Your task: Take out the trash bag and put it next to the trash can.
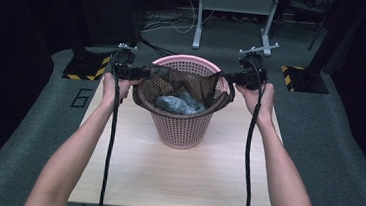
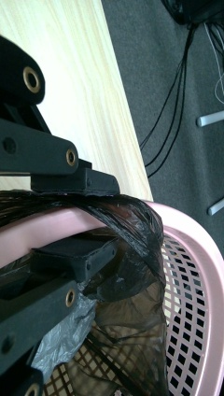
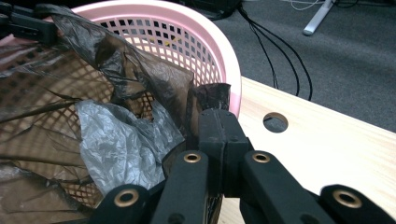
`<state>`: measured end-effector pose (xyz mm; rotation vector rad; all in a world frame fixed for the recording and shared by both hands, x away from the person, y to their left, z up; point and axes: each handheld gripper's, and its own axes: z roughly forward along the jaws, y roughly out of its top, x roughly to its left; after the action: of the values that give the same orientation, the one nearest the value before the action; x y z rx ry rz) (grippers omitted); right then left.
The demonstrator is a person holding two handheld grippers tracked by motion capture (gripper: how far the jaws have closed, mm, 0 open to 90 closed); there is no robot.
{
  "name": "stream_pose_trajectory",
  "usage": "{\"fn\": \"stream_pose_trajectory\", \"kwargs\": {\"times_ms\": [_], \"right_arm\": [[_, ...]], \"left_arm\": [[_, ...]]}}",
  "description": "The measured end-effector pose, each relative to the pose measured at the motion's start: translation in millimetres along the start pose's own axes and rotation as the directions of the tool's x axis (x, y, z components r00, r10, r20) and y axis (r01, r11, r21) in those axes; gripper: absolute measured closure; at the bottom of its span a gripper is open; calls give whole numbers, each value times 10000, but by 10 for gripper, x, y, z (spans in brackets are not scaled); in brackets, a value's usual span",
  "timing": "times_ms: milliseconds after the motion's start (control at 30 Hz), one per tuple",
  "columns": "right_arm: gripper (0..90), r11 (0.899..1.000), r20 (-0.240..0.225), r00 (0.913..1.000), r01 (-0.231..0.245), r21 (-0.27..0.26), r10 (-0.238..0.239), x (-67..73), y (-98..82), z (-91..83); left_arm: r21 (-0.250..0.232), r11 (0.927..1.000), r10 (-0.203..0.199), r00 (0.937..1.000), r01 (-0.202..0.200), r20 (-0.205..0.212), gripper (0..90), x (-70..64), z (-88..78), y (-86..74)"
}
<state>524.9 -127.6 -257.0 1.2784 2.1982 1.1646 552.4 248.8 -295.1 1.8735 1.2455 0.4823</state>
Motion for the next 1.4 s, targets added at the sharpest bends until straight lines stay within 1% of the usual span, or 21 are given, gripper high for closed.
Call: {"fn": "stream_pose_trajectory", "kwargs": {"times_ms": [67, 100, 200, 300, 400, 633, 700, 767, 833, 900, 933, 1067, 1133, 1200, 1267, 1300, 1367, 1400], "right_arm": [[900, 10000, -41, 10000, -7, -80, 7, 10, 17, -27], [900, 9998, -23, 10000, 73, -181, -73, 22, 32, -50], [900, 9994, -135, 9999, 43, -341, -47, 40, 59, -84], [900, 9987, -166, 9997, 179, -476, -187, 89, 106, -117], [900, 9977, -197, 9993, 292, -612, -305, 133, 148, -141], [900, 9951, -310, 9980, 523, -844, -551, 248, 256, -188], [900, 9943, -380, 9974, 572, -900, -608, 273, 284, -191], [900, 9939, -439, 9969, 612, -913, -655, 292, 315, -185], [900, 9935, -491, 9965, 627, -945, -676, 319, 344, -184], [900, 9927, -495, 9959, 711, -969, -762, 346, 370, -181], [900, 9921, -510, 9954, 763, -992, -817, 363, 390, -178], [900, 9901, -636, 9933, 896, -1084, -969, 444, 462, -170], [900, 9891, -730, 9919, 952, -1120, -1037, 489, 502, -155], [900, 9889, -822, 9911, 947, -1146, -1044, 530, 538, -138], [900, 9880, -929, 9896, 986, -1186, -1099, 556, 565, -115], [900, 9877, -967, 9890, 1002, -1196, -1120, 580, 580, -100], [900, 9879, -1120, 9870, 1018, -1172, -1150, 625, 608, -53], [900, 9879, -1154, 9864, 1039, -1153, -1172, 647, 622, -26]], "left_arm": [[-41, 10000, -88, 9999, 88, -71, 688, -1, -4, 3], [-52, 9999, -115, 9999, 114, -80, 678, 0, -5, 3], [-156, 9995, -285, 9996, 284, -76, 678, 9, -17, 11], [-231, 9991, -356, 9993, 355, -70, 679, 8, -47, 26], [-284, 9994, -223, 9996, 219, -151, 687, -4, -85, 38], [-331, 9993, -205, 9996, 199, -177, 693, 9, -123, 54], [-301, 9994, -171, 9997, 165, -175, 705, 0, -130, 58], [-382, 9992, -88, 9999, 83, -104, 741, -15, -154, 71], [-397, 9992, 79, 9999, -84, -116, 772, -33, -178, 89], [-430, 9990, 99, 9998, -92, 154, 793, -48, -208, 111], [-446, 9988, 199, 9997, -193, 139, 801, -64, -220, 121], [-530, 9980, 366, 9982, -341, 470, 804, -117, -257, 164], [-547, 9978, 416, 9956, -370, 846, 803, -167, -264, 198], [-599, 9974, 477, 9924, -412, 1131, 797, -217, -266, 227], [-602, 9967, 617, 9890, -540, 1345, 778, -282, -261, 261], [-569, 9963, 728, 9842, -643, 1616, 730, -328, -249, 285], [-439, 9954, 920, 9795, -854, 1793, 698, -398, -218, 310], [-361, 9948, 1008, 9746, -954, 2001, 673, -434, -188, 324]]}}
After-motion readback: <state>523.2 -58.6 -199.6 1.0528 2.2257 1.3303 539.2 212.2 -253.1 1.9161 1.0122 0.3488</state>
